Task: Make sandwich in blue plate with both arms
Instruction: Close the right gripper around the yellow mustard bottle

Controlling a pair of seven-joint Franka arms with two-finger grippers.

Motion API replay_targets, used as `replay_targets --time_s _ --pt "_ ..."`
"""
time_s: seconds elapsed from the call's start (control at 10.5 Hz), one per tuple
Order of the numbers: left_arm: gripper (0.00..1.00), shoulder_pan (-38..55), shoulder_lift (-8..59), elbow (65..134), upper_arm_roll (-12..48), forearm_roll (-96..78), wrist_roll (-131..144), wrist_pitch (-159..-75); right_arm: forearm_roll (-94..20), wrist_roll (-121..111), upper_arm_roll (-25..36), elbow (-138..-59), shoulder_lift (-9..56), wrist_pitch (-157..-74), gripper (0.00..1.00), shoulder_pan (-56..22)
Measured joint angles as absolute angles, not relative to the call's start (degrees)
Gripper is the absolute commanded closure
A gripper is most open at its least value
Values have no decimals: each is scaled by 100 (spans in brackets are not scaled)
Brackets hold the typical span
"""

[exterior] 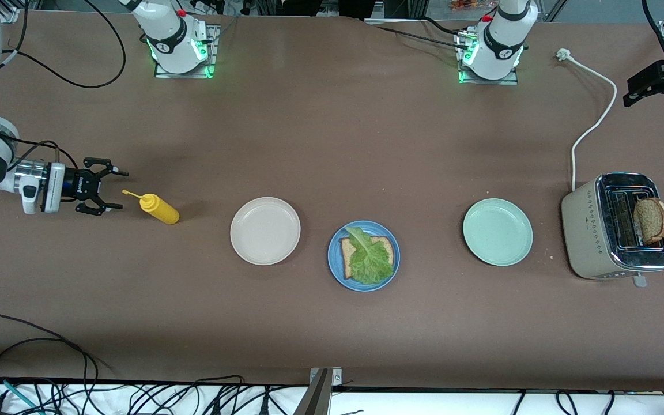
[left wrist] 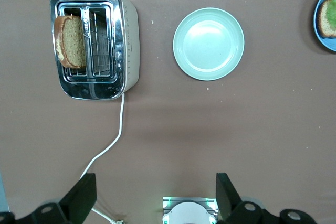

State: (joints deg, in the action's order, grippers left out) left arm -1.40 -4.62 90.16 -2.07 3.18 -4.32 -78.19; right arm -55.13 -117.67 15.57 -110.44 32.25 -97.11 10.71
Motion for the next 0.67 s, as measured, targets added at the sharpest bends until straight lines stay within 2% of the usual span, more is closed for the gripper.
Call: replay_targets --time_s 0.67 --pt "0 -139 -462 9016 -207 318 -432 -7817 -6064 -12315 1303 -10660 3773 -9343 0 1070"
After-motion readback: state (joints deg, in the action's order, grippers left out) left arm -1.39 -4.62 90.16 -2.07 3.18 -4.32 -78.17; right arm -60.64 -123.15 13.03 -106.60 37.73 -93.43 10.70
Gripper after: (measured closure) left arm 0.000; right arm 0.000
